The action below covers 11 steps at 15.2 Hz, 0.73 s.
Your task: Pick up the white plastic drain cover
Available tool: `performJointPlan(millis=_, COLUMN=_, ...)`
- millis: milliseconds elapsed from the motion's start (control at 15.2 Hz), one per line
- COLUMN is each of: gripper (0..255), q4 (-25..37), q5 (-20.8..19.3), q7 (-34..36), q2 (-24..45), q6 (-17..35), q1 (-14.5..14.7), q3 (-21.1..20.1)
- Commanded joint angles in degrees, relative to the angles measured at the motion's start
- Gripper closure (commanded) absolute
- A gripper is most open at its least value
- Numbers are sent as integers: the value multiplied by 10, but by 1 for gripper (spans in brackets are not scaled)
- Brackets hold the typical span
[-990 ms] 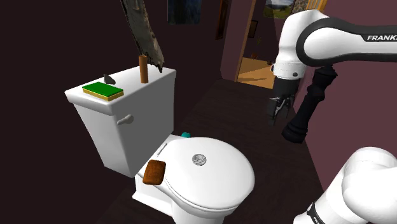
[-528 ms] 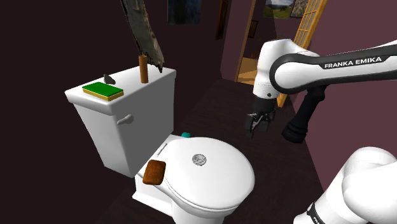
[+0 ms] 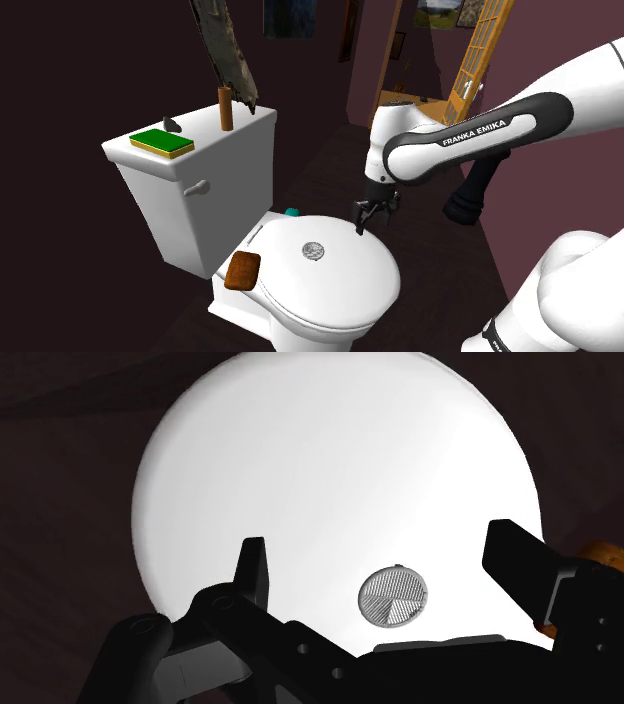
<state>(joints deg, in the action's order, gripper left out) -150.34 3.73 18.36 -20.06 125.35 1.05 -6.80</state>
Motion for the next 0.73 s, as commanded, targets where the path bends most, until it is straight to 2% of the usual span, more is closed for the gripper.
performJointPlan(millis=0, gripper=0, q4=11, q5=-2, q7=20, q2=46, q6=42, q1=-2, q3=-8)
performJointPlan(millis=330, gripper=0, q4=46, q5=-19, q7=77, q2=168, q6=141, q1=-6, q3=-23)
performJointPlan(millis=660, gripper=0, q4=103, q5=-56, q7=143, q2=291, q6=218, q1=-2, q3=-22)
